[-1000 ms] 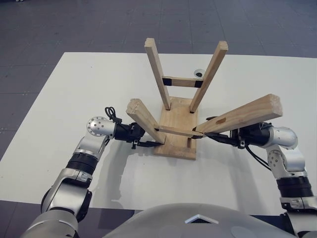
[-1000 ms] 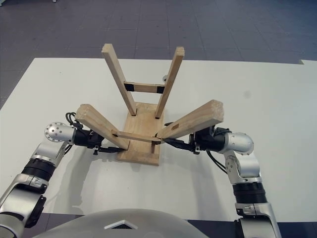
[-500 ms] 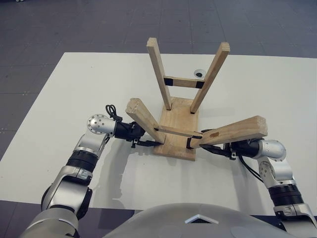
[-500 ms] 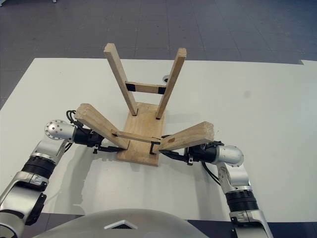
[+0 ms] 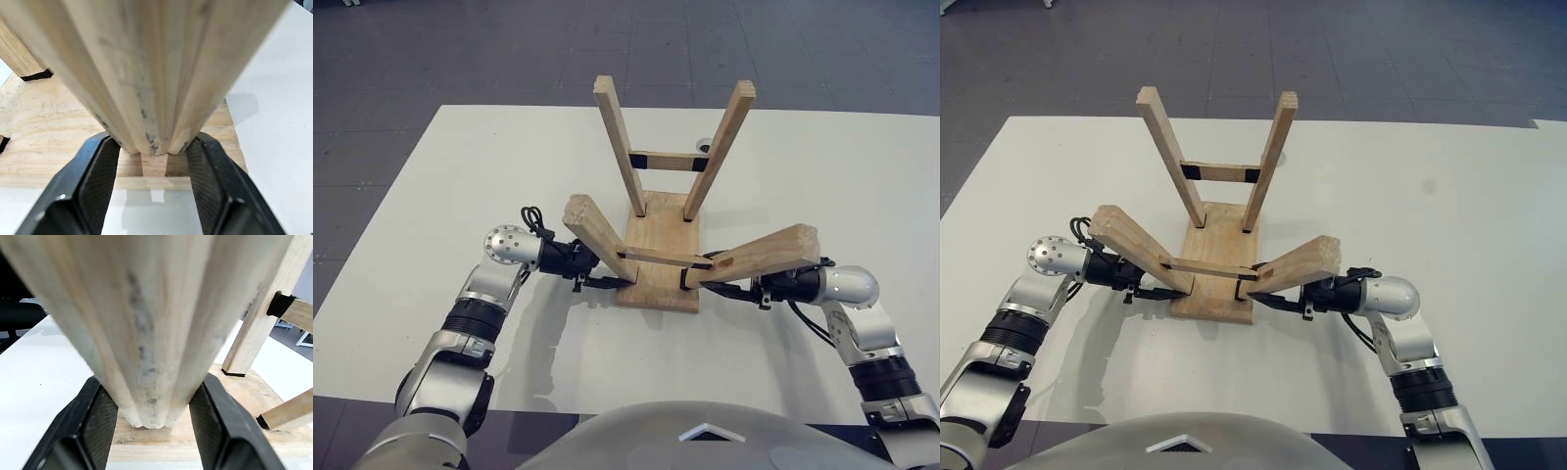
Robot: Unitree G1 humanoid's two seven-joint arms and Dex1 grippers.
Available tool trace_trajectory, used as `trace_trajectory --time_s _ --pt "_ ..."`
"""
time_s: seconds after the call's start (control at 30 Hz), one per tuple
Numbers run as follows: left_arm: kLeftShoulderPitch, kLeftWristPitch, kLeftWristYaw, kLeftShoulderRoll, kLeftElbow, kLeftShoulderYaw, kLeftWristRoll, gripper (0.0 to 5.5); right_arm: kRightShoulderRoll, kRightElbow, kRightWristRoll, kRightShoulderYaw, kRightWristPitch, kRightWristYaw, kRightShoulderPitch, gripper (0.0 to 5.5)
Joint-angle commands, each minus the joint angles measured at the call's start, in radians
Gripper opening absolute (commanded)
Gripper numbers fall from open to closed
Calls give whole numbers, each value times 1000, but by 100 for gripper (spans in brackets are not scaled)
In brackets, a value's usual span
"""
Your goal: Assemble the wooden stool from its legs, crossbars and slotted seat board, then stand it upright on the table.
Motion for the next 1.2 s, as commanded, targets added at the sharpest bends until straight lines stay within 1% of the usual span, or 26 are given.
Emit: trace_trajectory --time_s 0.03,0.2,0.37,0.47,0.8,0.93,1.03,1.2 --pt "5 -4 12 -20 -31 -4 -2 226 -13 -54 0 13 83 -15 -32 204" --pt "7 -2 19 -27 -37 -5 1 226 -26 -8 -45 31 62 4 -12 204" --pt "6 27 19 -31 -48 -3 -10 226 -54 103 -132 107 5 36 13 204" --pt "4 49 22 -32 -60 -1 -14 226 -76 120 -160 134 7 24 2 204" --pt "18 56 40 -42 -90 8 -18 226 -174 124 -280 241 226 -67 -67 204" --pt "22 51 49 -45 -92 12 -15 226 -254 -9 -284 298 362 -37 -85 204" --pt "28 47 57 -51 -95 12 -12 226 -291 -43 -266 323 415 -20 -97 204" --pt "30 43 55 -58 -96 21 -17 226 -327 37 -288 390 422 2 -92 204"
